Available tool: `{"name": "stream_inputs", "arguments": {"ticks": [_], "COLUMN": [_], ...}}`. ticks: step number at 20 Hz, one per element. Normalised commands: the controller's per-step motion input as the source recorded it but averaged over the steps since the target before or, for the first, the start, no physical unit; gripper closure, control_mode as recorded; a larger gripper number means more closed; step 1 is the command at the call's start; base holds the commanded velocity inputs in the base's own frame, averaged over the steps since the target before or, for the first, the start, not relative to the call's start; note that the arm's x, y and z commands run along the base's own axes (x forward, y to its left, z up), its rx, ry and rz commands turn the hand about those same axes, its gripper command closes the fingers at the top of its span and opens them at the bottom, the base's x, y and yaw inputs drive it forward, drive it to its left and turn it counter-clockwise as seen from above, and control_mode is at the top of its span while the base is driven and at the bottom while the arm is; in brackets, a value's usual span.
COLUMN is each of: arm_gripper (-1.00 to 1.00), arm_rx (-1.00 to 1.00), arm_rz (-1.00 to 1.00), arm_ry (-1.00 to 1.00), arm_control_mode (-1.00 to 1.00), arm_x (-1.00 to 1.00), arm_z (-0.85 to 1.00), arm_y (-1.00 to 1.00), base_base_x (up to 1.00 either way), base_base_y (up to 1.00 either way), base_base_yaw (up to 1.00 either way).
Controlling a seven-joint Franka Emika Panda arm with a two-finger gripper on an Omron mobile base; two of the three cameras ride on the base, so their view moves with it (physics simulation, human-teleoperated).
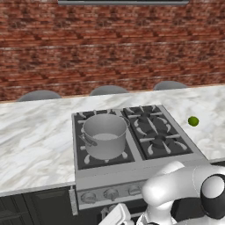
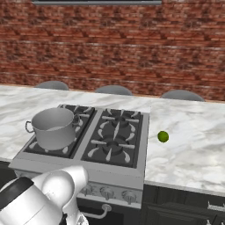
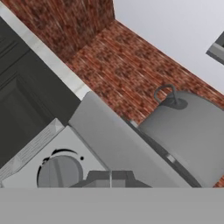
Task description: Turn on the burner for the pot on the stove. Wait thirty seconds for the pot to heat up. Then add the lime to the pot.
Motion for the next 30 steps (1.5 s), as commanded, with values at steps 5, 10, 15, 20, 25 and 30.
{"name": "stream_inputs", "arguments": {"ticks": [5, 10, 15, 20, 25, 30], "arm_gripper": [1.00, 1.00, 1.00, 1.00, 1.00, 1.00], "arm_rx": [0.00, 0.00, 0.00, 0.00, 0.00, 0.00], "arm_rz": [0.00, 0.00, 0.00, 0.00, 0.00, 0.00], "arm_ry": [0.00, 0.00, 0.00, 0.00, 0.00, 0.00], "arm_control_mode": [-1.00, -1.00, -1.00, -1.00, -1.00, -1.00], "arm_x": [0.00, 0.00, 0.00, 0.00, 0.00, 0.00], "arm_z": [0.00, 0.00, 0.00, 0.00, 0.00, 0.00], "arm_y": [0.00, 0.00, 0.00, 0.00, 0.00, 0.00], "base_base_x": [0.00, 0.00, 0.00, 0.00, 0.00, 0.00], "base_base_y": [0.00, 0.00, 0.00, 0.00, 0.00, 0.00], "base_base_yaw": [0.00, 0.00, 0.00, 0.00, 0.00, 0.00]}}
